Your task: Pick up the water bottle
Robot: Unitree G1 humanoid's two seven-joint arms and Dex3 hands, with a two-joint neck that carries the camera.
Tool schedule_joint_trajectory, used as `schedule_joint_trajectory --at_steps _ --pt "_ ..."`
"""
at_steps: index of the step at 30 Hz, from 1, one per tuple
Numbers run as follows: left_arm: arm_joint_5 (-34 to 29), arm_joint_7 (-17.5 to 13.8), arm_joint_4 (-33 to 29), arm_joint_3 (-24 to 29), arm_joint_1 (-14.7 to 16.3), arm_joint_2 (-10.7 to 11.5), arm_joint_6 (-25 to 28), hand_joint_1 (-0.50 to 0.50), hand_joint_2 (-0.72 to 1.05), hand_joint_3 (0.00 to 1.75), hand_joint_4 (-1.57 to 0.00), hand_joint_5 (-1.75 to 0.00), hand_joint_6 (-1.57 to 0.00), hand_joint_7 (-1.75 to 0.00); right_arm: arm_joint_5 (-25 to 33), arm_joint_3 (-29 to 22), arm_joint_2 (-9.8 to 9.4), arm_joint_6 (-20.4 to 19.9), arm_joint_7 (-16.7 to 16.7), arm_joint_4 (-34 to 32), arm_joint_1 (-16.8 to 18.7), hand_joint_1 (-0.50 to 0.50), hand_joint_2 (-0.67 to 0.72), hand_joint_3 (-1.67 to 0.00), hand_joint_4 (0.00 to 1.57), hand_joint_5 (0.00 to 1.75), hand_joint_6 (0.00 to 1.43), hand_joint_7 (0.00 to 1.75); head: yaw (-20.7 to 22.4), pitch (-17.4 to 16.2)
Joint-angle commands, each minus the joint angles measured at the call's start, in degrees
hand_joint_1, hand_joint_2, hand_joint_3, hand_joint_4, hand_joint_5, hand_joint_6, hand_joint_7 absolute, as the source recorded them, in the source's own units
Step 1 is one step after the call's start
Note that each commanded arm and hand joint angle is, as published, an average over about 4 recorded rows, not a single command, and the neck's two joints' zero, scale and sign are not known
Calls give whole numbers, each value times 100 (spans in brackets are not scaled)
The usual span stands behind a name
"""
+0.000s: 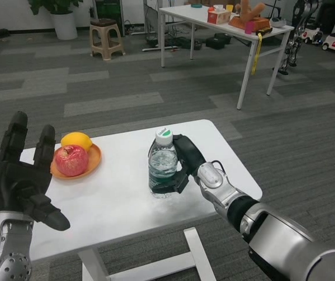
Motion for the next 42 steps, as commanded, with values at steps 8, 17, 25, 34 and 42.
schedule_joint_trajectory --at_steps 8,17,25,34,42 --pt "-18 -6 -94 27 99 22 -55 -50 -64 4 0 0 0 0 66 -302 -378 -5 38 -955 -269 25 -41 -143 143 97 106 126 37 137" --pt "-22 -6 -153 56 138 26 -55 -50 -64 4 0 0 0 0 66 -372 -642 28 84 -1339 -445 25 -48 -149 137 97 103 119 109 213" --pt "-22 2 -186 58 151 35 -55 -50 -64 4 0 0 0 0 66 -372 -804 39 121 -1557 -572 25 -48 -151 134 97 103 119 166 364" --pt "-22 2 -186 58 154 44 -55 -50 -68 9 0 0 0 0 66 -366 -857 48 128 -1565 -601 25 -48 -151 131 97 103 119 183 385" --pt "-22 2 -186 58 151 44 -55 -50 -64 9 0 0 0 0 66 -370 -870 48 130 -1565 -603 25 -48 -151 131 97 103 119 198 395"
